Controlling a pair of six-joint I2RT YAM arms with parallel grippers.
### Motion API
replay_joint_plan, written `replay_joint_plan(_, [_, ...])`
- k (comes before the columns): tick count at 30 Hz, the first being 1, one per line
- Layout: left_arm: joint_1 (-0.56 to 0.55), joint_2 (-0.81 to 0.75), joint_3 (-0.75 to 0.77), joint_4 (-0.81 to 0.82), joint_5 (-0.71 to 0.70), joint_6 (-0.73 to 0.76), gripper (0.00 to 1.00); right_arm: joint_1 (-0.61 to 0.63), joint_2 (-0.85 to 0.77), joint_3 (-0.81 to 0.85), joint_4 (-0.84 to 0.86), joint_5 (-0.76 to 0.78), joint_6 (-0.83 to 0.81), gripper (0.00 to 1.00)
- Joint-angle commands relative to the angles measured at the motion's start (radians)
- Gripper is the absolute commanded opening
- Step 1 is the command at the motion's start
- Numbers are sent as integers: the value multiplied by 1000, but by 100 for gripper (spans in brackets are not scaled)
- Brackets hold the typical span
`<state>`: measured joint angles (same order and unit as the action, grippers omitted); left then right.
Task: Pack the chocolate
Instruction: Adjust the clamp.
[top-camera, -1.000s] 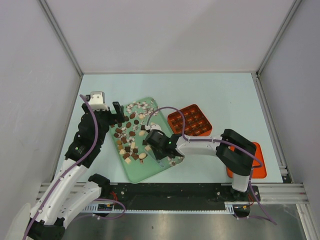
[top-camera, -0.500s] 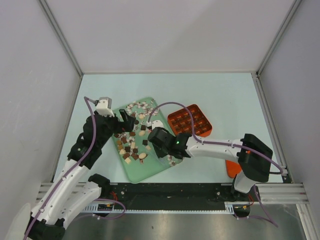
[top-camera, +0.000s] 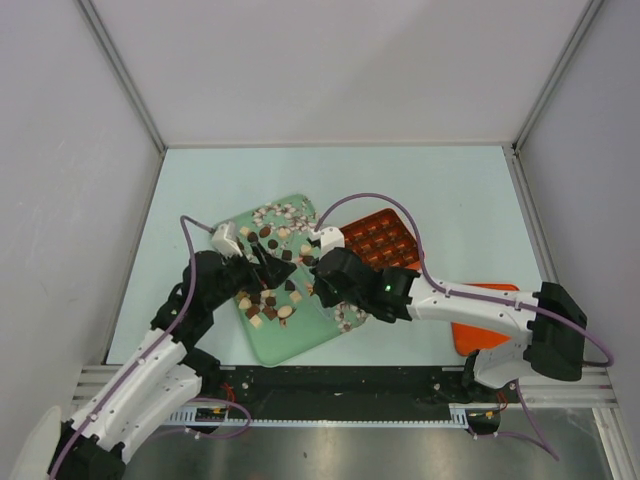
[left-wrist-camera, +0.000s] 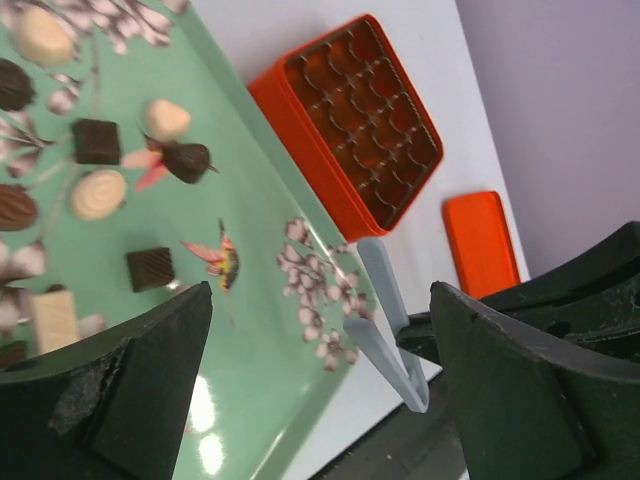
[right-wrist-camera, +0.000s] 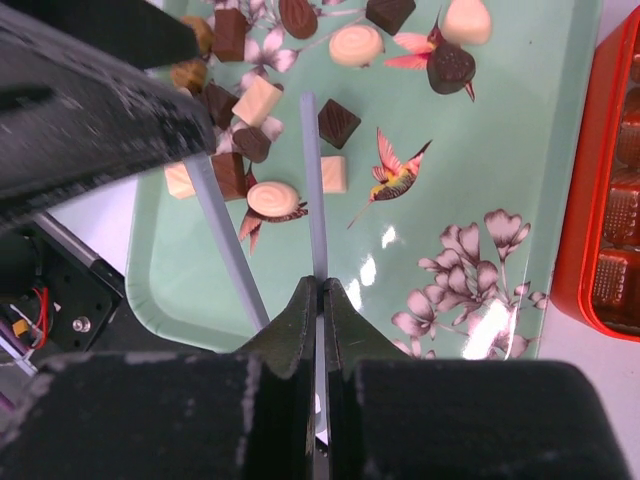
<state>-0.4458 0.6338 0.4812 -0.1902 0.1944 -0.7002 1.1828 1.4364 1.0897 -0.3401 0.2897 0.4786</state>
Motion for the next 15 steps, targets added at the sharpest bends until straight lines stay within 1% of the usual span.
replay_joint_plan(1, [-48, 18, -26, 139, 66, -117, 93, 3, -56, -19, 72, 35, 23, 0])
replay_joint_plan(3, [-74, 29, -39, 167, 63, -128, 88, 3, -70, -30, 78, 37, 26, 0])
replay_joint_plan(7, [-103, 37, -64, 222, 56, -165, 73, 0, -79, -43, 101, 37, 32, 0])
replay_joint_plan(9, [-111, 37, -72, 238, 53, -174, 70, -2, -80, -48, 107, 37, 32, 0])
replay_joint_plan(12, [-116, 18, -85, 265, 31, -200, 64, -2, -82, -57, 121, 35, 35, 0])
replay_joint_plan(13, [-116, 14, -92, 277, 28, -223, 58, 0, -83, -59, 131, 35, 35, 0])
replay_joint_plan(15, [-117, 4, -111, 305, 23, -246, 52, -2, -83, -63, 139, 35, 37, 0])
